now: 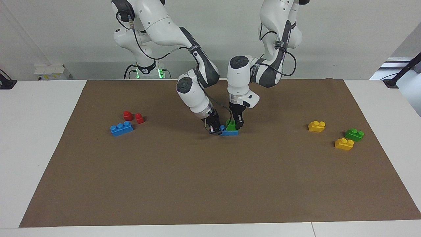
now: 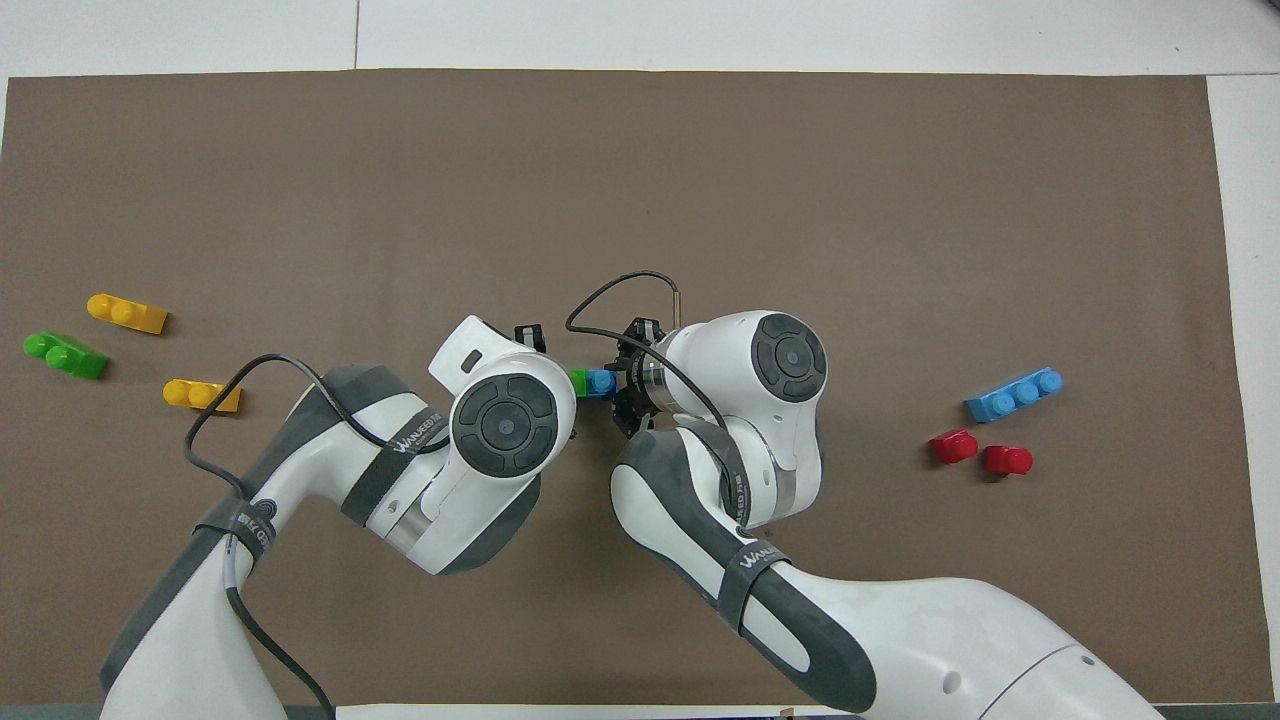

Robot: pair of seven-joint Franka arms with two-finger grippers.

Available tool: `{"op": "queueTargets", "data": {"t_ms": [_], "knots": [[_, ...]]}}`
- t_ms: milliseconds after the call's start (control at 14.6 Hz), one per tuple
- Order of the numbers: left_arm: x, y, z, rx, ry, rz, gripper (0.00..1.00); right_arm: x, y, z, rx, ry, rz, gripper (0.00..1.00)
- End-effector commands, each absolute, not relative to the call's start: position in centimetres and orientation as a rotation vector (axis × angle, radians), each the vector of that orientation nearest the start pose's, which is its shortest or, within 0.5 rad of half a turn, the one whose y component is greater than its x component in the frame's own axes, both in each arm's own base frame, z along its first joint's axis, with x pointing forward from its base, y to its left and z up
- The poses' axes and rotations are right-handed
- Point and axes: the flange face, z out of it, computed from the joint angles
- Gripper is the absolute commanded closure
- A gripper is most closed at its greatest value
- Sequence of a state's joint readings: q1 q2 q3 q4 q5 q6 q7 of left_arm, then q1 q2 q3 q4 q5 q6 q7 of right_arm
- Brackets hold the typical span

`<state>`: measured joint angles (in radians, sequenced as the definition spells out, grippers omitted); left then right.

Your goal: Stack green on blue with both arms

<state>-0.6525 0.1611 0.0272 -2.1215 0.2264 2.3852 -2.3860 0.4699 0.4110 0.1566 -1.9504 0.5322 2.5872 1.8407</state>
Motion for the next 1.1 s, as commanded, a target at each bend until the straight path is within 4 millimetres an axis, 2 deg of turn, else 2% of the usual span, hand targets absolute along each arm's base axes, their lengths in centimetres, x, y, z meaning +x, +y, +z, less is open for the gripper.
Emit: {"op": "queueTargets", "data": {"t_ms": [0,69,137,206,275,412,480,618,824,1029], "knots": [[47.0,-32.8,35.4,2.141,2.133,0.304,0.0,52.9,34.6,28.1,-1.817,2.11,0.416,0.51],[47.3,-32.3,35.9,2.139,2.131,0.308,0.0,53.1,34.2,28.1,-1.815,2.115,0.417,0.31],[48.0,-31.2,36.5,2.148,2.128,0.315,0.0,53.4,33.9,28.2,-1.811,2.117,0.418,0.21],[48.2,-30.7,37.1,2.185,2.095,0.322,0.0,53.6,33.5,28.3,-1.812,2.122,0.425,0.16],[48.4,-30.2,37.7,2.209,2.076,0.328,0.0,54.6,32.1,28.4,-1.792,2.144,0.436,0.1],[49.3,-28.0,39.2,2.235,2.046,0.344,0.0,56.7,29.8,29.7,-1.759,2.174,0.471,0.06],[49.7,-27.0,39.9,2.258,2.021,0.352,0.0,57.5,28.9,30.8,-1.749,2.181,0.491,0.03],[50.8,-23.8,41.6,2.313,1.975,0.371,0.0,59.0,25.6,33.3,-1.79,2.146,0.5,0.02],[52.6,-19.7,43.2,2.414,1.875,0.394,0.0,59.7,20.1,37.1,-2.021,1.9,0.497,0.01],[54.5,-15.4,44.8,2.549,1.739,0.419,0.0,59.4,13.3,40.6,-2.295,1.504,0.474,0.0]]}}
